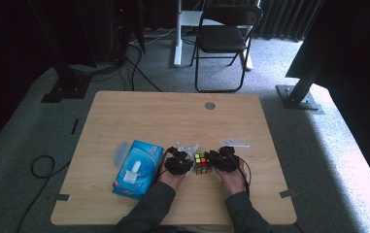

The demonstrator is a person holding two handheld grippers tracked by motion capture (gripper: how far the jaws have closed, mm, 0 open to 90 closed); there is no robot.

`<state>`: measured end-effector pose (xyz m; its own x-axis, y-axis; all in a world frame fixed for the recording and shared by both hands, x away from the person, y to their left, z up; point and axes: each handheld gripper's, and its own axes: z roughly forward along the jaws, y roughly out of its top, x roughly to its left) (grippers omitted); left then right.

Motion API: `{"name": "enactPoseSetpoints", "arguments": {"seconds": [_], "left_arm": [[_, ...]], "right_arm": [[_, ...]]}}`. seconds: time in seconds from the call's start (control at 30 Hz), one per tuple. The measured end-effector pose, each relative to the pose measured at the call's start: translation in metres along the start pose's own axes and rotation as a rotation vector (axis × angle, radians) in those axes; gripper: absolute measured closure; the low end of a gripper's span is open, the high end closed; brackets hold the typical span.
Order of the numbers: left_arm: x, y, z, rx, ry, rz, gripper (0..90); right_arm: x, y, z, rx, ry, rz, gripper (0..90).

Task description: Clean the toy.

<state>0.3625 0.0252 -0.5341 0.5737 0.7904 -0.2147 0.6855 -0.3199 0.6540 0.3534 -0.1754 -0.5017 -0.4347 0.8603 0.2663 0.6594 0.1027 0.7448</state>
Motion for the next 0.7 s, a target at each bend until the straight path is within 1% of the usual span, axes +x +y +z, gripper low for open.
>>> {"name": "enactPoseSetpoints", "arguments": {"seconds": [0.13,0.53,0.6,0.7], "left_arm": [[-0.001,0.0,0.0,0.002,0.01,0.015,84.3],[0.0,-0.001,-0.001,-0.006,0.012,0.01,83.5],[0.0,0.0,-0.003,-0.011,0.018,0.009,83.4],[0.001,0.0,-0.011,-0.033,0.018,0.001,83.3]], "right_arm": [[0.0,0.0,0.0,-0.001,-0.003,0.0,69.7],[0.001,-0.001,0.0,-0.002,-0.008,-0.001,69.7],[0.001,-0.001,0.0,-0.003,-0.008,-0.002,69.7],[0.001,-0.001,0.0,-0.003,-0.009,-0.004,69.7]]}}
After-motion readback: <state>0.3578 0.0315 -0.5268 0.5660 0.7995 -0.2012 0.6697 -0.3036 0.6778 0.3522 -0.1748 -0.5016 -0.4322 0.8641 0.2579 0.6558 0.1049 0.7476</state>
